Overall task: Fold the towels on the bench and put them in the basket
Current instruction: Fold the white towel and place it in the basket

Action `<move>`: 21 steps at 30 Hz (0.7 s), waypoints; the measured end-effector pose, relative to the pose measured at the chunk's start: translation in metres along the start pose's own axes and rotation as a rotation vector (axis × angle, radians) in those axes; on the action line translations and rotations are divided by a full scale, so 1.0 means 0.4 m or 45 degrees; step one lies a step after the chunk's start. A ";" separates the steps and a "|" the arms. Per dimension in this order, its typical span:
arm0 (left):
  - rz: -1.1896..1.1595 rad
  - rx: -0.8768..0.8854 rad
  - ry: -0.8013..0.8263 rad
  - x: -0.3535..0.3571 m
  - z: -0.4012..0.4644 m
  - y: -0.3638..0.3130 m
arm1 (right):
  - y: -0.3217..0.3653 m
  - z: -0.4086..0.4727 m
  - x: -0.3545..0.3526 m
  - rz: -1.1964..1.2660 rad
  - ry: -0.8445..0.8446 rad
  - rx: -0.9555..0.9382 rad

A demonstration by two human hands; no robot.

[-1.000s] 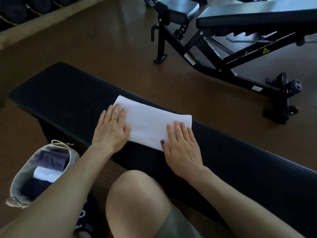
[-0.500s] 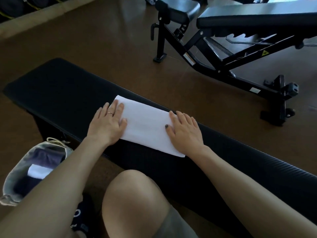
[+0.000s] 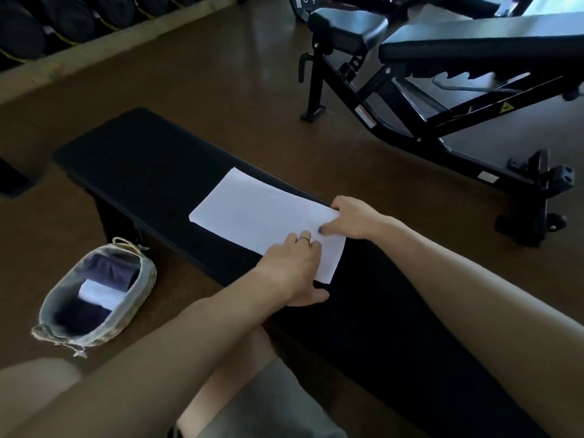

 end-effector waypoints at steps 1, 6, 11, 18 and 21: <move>0.012 -0.019 -0.003 0.002 -0.001 -0.009 | 0.002 -0.003 0.006 0.042 0.036 0.010; 0.012 -0.092 -0.019 0.023 -0.038 -0.023 | 0.003 -0.049 0.016 0.675 0.307 0.151; 0.048 -0.139 -0.078 0.049 -0.087 -0.036 | -0.003 -0.086 0.013 0.756 0.521 0.110; 0.025 -0.170 -0.298 0.050 -0.088 -0.025 | -0.016 -0.073 -0.010 0.762 0.279 0.047; -0.010 -0.194 -0.353 0.052 -0.084 -0.019 | -0.016 -0.076 -0.006 0.899 0.362 0.006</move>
Point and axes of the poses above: each hand's wrist, its own z-axis towards the middle knuckle, its own x-axis out of the palm, y = z × x, the point moved 4 cm from there along z, towards the middle knuckle, and after that the axes turned 8 degrees about -x, right-handed, at the moved point
